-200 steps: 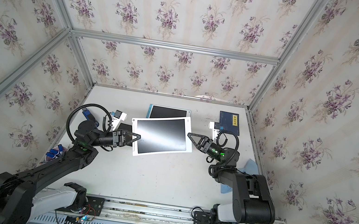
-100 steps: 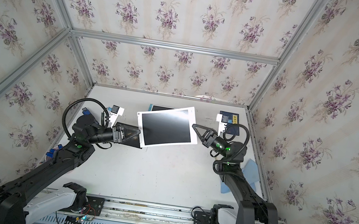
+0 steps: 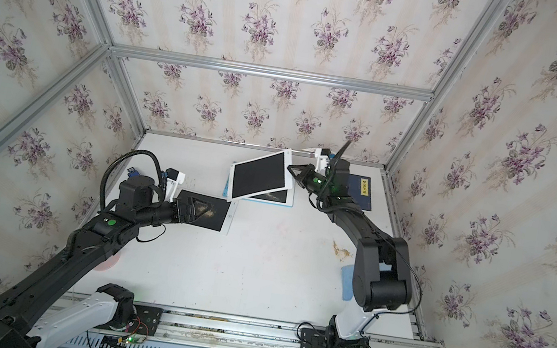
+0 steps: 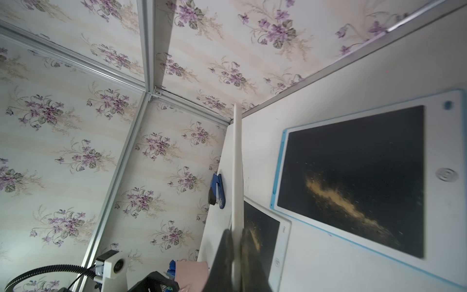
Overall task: Wipe the drawing tablet
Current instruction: Place the drawing tablet at the center of the board.
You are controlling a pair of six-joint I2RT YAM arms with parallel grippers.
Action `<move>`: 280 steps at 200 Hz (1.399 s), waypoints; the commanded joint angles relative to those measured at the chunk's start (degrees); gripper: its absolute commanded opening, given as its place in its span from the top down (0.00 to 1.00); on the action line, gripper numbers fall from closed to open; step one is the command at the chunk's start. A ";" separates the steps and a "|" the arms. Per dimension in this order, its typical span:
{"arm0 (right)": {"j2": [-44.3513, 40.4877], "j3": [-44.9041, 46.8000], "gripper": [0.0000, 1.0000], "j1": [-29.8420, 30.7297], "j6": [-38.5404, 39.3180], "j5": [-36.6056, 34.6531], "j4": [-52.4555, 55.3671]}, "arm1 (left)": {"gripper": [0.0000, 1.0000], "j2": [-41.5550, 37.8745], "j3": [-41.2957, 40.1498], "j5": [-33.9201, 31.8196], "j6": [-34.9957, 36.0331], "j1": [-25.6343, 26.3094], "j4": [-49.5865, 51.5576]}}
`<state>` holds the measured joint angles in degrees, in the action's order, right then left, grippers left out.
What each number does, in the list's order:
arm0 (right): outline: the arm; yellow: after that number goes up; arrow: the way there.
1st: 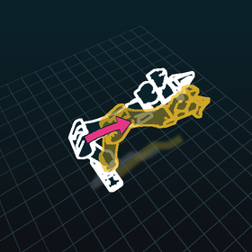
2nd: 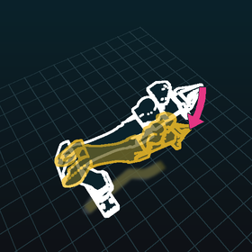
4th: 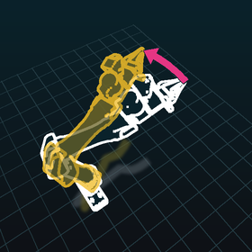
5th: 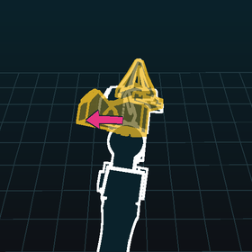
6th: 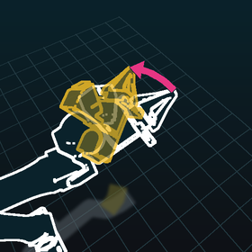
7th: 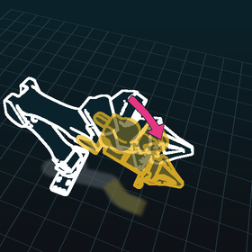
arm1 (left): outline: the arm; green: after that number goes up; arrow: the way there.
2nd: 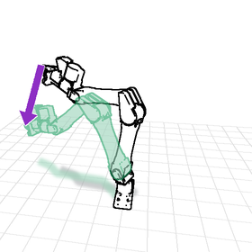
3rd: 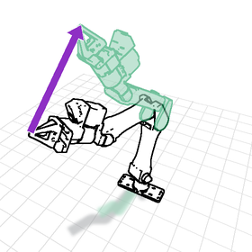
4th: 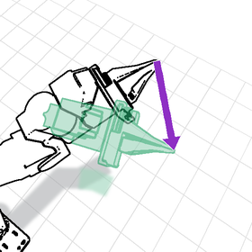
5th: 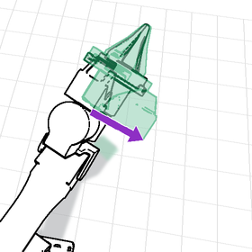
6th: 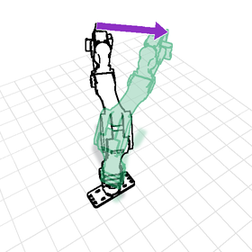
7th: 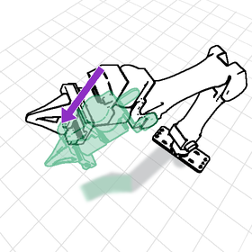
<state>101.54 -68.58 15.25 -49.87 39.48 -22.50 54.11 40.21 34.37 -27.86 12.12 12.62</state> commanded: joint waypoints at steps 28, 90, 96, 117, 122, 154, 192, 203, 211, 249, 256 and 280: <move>22.30 -20.89 1.00 6.71 -14.60 -5.20 -11.05 | 0.00 -1.71 -0.38 -1.19 1.48 -0.08 0.82; 50.70 -60.30 1.00 14.19 -16.76 -11.93 -2.48 | 0.00 -5.85 -1.21 -2.41 -0.01 -0.08 0.05; 52.47 -62.64 1.00 14.64 -17.32 -12.86 -2.32 | 0.00 -6.04 -1.19 -2.38 0.08 -0.08 0.37; 57.86 -70.33 1.00 15.15 -17.99 -15.71 1.98 | 0.00 -6.82 -1.40 -2.70 0.58 -0.09 0.89; 58.65 -71.40 1.00 17.29 -18.07 -16.04 2.54 | 0.00 -7.02 -1.43 -2.88 0.64 -0.09 0.98; 60.17 -71.74 1.00 18.80 -17.55 -17.10 3.34 | 0.00 -7.95 -1.45 -3.26 0.67 -0.12 0.93; 59.63 -69.34 1.00 20.56 -18.83 -20.53 3.89 | 0.00 -8.56 -1.44 -3.43 1.03 -0.08 1.18; 59.63 -68.27 1.00 21.00 -20.24 -21.29 3.04 | 0.00 -8.83 -1.45 -3.63 0.98 -0.08 1.48; 59.89 -68.09 1.00 21.31 -21.29 -21.72 2.75 | 0.00 -9.20 -1.53 -3.67 0.99 -0.08 1.69; 60.53 -65.46 1.00 22.11 -26.87 -23.83 0.55 | 0.00 -10.38 -1.89 -3.78 1.26 -0.08 2.55; 60.77 -65.04 0.98 22.17 -27.84 -24.07 -0.08 | 0.00 -10.51 -1.89 -3.83 1.43 -0.12 2.82; 61.40 -65.03 0.95 22.36 -28.88 -24.29 -0.55 | 0.00 -11.19 -2.23 -3.86 1.54 -0.08 3.26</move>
<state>162.34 -133.67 37.54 -75.31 16.64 -19.79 43.48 38.17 31.03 -27.46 12.12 15.66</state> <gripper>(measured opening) 0.071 0.997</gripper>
